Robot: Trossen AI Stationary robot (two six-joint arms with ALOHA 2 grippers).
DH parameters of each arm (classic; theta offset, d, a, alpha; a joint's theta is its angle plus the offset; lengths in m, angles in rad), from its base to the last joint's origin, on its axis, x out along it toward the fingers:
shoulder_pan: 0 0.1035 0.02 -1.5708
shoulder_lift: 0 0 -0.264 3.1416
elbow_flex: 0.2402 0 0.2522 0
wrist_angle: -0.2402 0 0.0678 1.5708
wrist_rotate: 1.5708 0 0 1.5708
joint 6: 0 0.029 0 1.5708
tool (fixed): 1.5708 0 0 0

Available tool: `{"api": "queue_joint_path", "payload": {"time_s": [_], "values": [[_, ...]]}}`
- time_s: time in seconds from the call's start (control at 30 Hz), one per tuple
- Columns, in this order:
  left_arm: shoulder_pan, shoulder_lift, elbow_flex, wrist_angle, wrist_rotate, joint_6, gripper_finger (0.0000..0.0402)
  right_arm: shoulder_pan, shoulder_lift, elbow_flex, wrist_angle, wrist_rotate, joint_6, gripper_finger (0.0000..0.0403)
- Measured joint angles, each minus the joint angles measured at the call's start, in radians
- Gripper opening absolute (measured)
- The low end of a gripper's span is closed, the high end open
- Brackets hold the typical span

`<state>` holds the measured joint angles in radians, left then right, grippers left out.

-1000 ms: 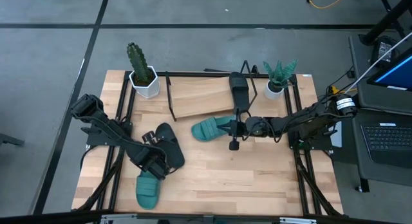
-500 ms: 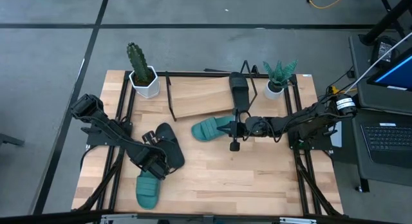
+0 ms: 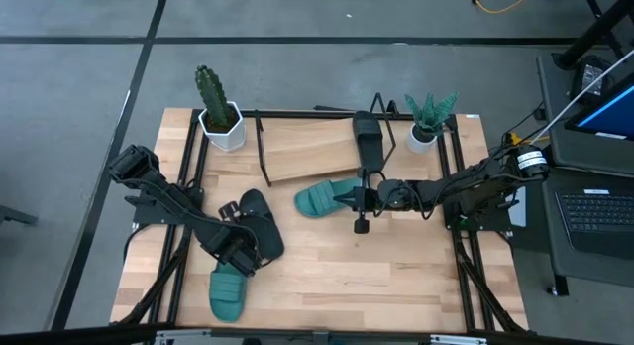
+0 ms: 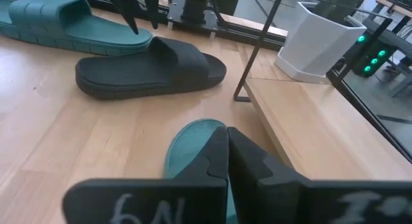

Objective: Pick and place slides into the shelf
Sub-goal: Put the black slide on the shelf

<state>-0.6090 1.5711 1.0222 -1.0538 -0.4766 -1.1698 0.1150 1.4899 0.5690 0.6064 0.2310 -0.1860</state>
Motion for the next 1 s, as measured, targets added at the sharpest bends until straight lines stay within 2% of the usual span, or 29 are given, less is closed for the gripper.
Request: {"api": "queue_joint_path", "payload": {"time_s": [0.1,0.3,0.53,1.0], "values": [[-0.006,0.0,0.0,-0.002,0.026,0.001,0.0136,0.0,0.0,0.0,0.0,0.0,-0.001,0.0003],[-0.014,0.0,-0.014,-0.005,-0.032,-0.003,0.0137,0.0,0.0,0.0,-0.002,0.0,-0.003,0.0003],[-0.013,0.0,-0.079,0.011,-0.028,-0.006,0.0137,0.0,0.0,0.0,-0.009,0.0,-0.005,0.0003],[-0.011,0.0,-0.134,0.057,-0.041,-0.032,0.0137,0.0,0.0,0.0,-0.008,0.0,-0.005,0.0003]]}}
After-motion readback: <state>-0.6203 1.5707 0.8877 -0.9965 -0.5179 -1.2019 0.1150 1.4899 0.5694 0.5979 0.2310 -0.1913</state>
